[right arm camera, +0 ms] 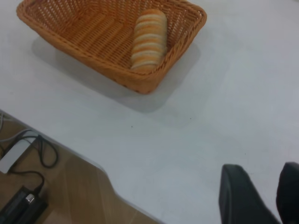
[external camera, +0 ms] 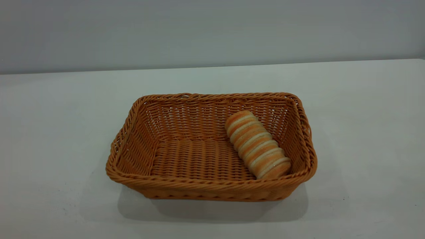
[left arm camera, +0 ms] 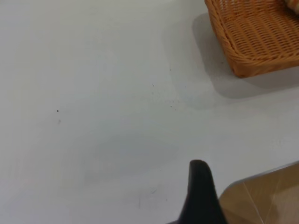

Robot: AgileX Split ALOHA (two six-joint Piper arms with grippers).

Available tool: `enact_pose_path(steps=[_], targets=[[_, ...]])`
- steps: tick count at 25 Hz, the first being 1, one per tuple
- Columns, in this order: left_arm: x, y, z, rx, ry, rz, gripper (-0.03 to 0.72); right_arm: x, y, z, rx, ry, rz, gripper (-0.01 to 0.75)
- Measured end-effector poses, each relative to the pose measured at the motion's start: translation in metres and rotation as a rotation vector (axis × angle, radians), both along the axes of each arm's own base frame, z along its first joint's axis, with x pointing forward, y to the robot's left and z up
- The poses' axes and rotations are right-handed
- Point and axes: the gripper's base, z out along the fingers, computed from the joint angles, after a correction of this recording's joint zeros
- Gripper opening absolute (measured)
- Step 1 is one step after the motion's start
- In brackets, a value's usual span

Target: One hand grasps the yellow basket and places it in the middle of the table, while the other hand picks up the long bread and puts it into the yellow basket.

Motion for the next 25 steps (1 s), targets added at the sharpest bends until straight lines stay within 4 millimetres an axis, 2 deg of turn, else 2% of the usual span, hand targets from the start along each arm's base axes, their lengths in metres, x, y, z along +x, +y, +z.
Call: enact_pose_path(steps=[17,25], targets=[[0.0,-0.0001,0.0,-0.001,0.0,-0.001,0.584,-0.0001,0.0,0.0,-0.001,-0.001,-0.008,0.241],[-0.0001,-0.0022,0.0,-0.001,0.0,0.116,0.584,-0.0035,0.0014,0.0,-0.002,-0.001,-0.321,0.241]])
